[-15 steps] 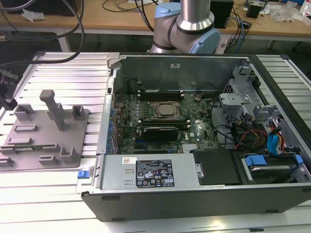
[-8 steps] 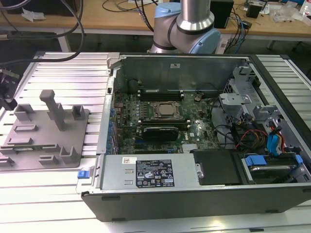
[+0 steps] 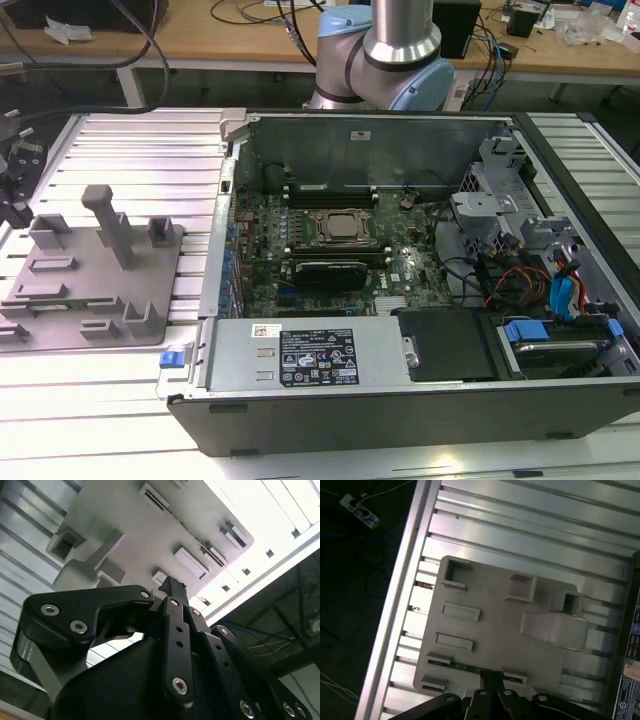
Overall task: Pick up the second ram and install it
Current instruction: 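Pick up the second ram and move it above second insertion slot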
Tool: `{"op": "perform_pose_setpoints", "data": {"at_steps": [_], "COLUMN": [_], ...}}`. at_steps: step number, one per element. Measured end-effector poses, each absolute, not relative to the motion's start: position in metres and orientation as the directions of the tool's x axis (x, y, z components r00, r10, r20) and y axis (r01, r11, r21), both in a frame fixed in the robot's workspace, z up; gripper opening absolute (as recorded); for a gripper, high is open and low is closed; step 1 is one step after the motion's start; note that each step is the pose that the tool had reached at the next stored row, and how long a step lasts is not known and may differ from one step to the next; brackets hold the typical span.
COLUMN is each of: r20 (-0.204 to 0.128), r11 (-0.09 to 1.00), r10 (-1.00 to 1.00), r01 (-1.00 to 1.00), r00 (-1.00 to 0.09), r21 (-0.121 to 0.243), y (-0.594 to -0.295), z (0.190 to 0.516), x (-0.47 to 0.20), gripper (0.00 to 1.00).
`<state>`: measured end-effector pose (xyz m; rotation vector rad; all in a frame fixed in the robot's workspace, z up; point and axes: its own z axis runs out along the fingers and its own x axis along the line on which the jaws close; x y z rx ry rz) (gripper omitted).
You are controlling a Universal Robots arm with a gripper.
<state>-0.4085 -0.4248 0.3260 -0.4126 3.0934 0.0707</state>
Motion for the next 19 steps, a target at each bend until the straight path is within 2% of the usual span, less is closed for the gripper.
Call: {"op": "perform_pose_setpoints", "data": {"at_steps": [7,19], "r20": [-0.025,-0.023], "r11": [0.903,0.719], "r10": [-0.427,-0.694], "r01": [-0.427,-0.694], "r00": [-0.904,-0.720], "r21": [0.039,0.037], "y": [-0.4248,-0.4248], "z": [0.3247,0.3232], "x": [-0.4085,-0.4085], "gripper": [0.08,0.08]}}
